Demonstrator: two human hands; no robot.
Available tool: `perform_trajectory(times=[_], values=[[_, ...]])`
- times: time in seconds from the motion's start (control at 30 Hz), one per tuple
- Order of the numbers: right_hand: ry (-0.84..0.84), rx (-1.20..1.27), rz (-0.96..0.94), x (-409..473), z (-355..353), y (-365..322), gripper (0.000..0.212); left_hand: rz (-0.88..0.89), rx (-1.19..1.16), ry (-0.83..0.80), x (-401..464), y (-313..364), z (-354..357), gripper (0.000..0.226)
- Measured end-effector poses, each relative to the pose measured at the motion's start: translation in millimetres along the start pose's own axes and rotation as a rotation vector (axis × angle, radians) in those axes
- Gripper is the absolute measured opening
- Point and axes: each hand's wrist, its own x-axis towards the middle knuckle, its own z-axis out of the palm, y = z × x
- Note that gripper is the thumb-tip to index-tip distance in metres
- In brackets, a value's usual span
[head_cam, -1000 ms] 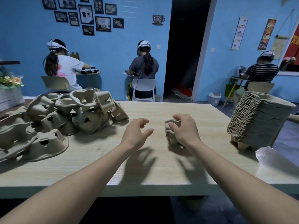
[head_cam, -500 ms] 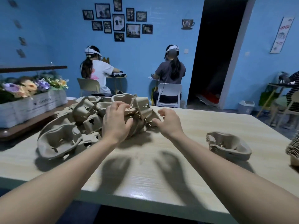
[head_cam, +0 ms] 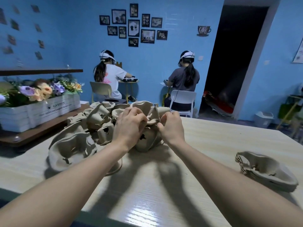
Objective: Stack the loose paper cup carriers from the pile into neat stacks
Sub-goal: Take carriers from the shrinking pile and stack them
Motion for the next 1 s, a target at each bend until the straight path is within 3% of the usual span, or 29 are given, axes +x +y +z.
perform_trajectory(times=[0.13, 0.43, 0.73, 1.0], values=[[0.039, 0.028, -0.001, -4, -13, 5, 0.004, 0.027, -0.056, 0.034, 0, 6, -4, 0.006], [0.219, 0.073, 0.115, -31, -67, 47, 0.007, 0.164, -0.163, 0.033, -16, 53, -8, 0.007], [0.279, 0.047, 0.240, -77, -110, 91, 0.010, 0.174, -0.142, -0.199, -60, 98, 0, 0.005], [0.272, 0.081, 0.193, -101, -127, 97, 0.006, 0.135, 0.024, -0.507, -74, 105, -2, 0.029]])
